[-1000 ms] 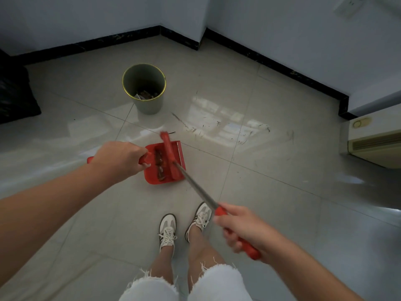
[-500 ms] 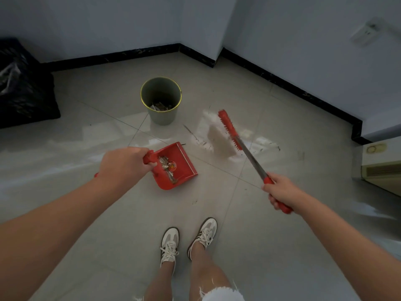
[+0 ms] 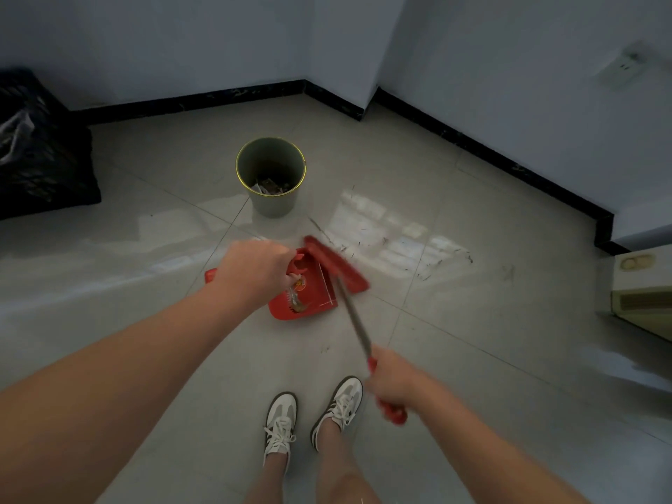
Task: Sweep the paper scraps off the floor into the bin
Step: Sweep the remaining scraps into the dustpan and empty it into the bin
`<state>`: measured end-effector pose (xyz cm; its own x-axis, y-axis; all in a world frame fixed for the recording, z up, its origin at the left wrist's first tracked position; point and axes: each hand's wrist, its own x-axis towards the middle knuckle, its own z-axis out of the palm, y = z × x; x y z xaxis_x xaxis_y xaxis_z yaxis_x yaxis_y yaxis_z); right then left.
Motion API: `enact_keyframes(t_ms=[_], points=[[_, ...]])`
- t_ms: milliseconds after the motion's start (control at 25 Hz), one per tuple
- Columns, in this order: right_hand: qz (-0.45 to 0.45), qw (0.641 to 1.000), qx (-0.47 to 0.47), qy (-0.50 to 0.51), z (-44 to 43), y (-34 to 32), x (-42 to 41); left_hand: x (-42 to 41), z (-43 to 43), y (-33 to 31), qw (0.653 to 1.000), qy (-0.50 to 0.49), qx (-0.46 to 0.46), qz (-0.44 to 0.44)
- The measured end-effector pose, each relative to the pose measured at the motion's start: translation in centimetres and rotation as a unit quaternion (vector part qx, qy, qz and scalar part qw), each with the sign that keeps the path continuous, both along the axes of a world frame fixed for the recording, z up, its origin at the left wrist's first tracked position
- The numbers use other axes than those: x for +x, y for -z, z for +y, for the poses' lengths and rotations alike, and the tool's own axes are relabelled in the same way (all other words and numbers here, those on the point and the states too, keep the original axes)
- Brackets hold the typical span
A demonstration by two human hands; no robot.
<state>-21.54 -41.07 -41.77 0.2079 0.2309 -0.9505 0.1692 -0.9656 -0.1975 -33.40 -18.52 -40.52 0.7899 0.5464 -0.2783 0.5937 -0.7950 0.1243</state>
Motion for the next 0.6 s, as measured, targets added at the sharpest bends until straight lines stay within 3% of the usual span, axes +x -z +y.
enact_keyframes(t_ms=[160, 320, 400, 600], points=[[0.109, 0.986, 0.029, 0.126, -4.0, -6.1, 1.7, -0.3, -0.7, -0.2, 1.000, -0.002, 0.011, -0.001], [0.163, 0.936, 0.042, 0.309, -8.6, -13.8, 9.5, -1.2, -0.6, 0.3, 1.000, -0.020, 0.008, -0.006], [0.141, 0.929, 0.045, 0.338, -10.6, -16.2, 10.7, -1.8, -0.9, 0.1, 0.999, -0.047, 0.001, -0.004], [0.019, 0.958, 0.093, 0.270, -12.6, -15.5, 10.2, -3.1, -3.2, -4.0, 0.989, -0.139, -0.022, -0.047]])
